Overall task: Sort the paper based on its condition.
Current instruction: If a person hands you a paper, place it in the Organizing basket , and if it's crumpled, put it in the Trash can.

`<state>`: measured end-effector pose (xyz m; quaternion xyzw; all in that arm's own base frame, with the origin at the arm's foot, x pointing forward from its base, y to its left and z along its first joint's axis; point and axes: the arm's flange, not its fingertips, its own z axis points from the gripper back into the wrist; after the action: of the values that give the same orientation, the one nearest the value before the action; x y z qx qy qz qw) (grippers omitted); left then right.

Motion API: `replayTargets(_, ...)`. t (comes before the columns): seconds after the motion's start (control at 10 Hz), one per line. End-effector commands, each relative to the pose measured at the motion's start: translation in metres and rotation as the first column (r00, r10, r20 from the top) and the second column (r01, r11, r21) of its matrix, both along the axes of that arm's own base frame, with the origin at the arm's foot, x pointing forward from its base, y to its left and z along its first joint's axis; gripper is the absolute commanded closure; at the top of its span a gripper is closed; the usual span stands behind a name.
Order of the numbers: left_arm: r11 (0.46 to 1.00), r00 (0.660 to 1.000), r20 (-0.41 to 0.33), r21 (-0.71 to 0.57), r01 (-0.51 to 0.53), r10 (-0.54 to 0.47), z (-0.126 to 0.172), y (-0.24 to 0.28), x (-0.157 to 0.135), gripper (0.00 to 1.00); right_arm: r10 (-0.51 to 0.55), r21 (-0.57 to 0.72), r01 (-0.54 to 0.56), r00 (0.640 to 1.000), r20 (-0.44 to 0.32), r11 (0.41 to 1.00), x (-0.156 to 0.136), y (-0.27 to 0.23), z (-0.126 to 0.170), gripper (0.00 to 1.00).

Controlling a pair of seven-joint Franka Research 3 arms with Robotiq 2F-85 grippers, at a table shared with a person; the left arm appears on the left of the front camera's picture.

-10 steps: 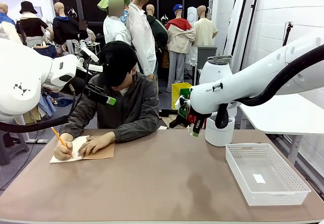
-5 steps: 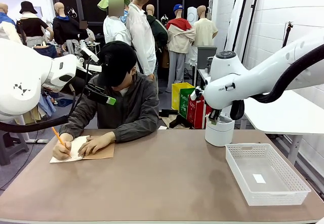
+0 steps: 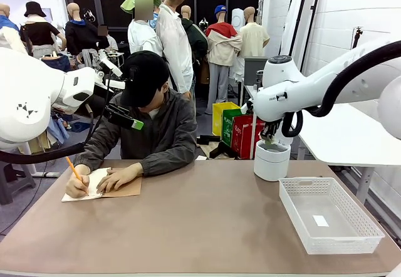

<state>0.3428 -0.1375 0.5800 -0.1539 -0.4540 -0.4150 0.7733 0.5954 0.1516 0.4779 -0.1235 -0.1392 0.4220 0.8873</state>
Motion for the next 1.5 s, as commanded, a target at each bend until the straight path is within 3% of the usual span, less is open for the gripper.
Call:
replayTargets(0.0,1.000,1.000,0.002,0.008,0.009,-0.009,-0.001,0.001,0.001,0.00,-0.053,-0.051,0.053,0.999,0.002,0.997,0.020,0.002,-0.004,0.76)
replayTargets(0.9,1.000,1.000,0.002,0.008,0.009,-0.009,-0.001,0.001,0.001,0.00,-0.078,-0.138,0.087,0.995,0.069,0.987,0.048,-0.002,-0.036,0.76)
replayTargets(1.0,1.000,1.000,0.002,0.008,0.009,-0.009,-0.001,0.001,0.001,0.00,-0.096,-0.148,0.107,0.992,0.078,0.983,0.049,-0.002,-0.036,0.71)
replayTargets(1.3,1.000,1.000,0.002,0.008,0.009,-0.009,-0.001,0.001,0.001,0.00,-0.098,-0.142,0.108,0.992,0.073,0.984,0.051,0.001,-0.038,0.11)
replayTargets(1.4,1.000,1.000,0.002,0.008,0.009,-0.009,-0.001,0.001,0.001,0.00,-0.098,-0.135,0.107,0.993,0.068,0.985,0.051,0.001,-0.037,0.00)
